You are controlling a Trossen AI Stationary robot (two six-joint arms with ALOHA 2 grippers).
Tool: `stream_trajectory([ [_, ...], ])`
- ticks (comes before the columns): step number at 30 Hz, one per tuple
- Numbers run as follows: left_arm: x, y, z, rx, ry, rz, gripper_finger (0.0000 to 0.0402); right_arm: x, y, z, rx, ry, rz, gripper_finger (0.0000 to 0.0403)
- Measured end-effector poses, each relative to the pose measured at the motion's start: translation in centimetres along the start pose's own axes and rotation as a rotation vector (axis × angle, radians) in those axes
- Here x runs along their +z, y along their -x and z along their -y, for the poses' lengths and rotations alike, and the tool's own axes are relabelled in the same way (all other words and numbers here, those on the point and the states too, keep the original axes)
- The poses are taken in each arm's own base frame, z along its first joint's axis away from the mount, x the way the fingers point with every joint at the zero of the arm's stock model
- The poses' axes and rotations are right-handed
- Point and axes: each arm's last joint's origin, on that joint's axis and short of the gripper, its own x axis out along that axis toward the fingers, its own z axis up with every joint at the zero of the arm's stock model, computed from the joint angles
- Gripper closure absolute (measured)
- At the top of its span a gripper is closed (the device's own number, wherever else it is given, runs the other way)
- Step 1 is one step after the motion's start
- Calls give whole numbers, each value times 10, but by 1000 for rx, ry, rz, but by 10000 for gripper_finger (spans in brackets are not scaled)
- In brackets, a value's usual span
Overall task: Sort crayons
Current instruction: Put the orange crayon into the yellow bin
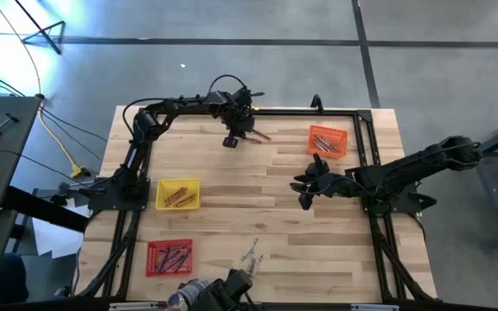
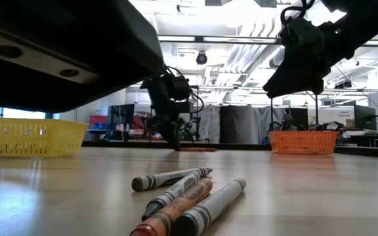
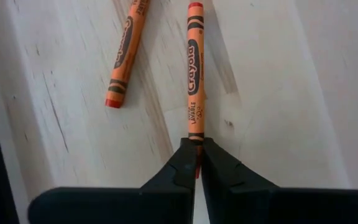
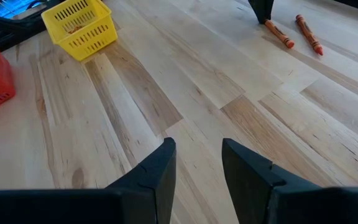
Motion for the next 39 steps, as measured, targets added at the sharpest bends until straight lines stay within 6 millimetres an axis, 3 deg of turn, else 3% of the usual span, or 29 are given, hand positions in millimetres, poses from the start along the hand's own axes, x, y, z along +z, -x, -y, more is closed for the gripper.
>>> stream_trajectory([
  [10, 6, 6, 0, -3, 34, -10, 401, 0, 0, 0, 0, 0, 0, 277],
  [17, 25, 28, -8, 21, 34, 15, 401, 0, 0, 0, 0, 0, 0, 277],
  [21, 32, 47, -3, -55, 81, -45, 401, 0, 0, 0, 0, 0, 0, 277],
  [28, 36, 86, 28, -284, 275, -216, 401, 0, 0, 0, 0, 0, 0, 277],
  [39, 86, 155, 95, -235, 313, -133, 401, 0, 0, 0, 0, 0, 0, 277],
])
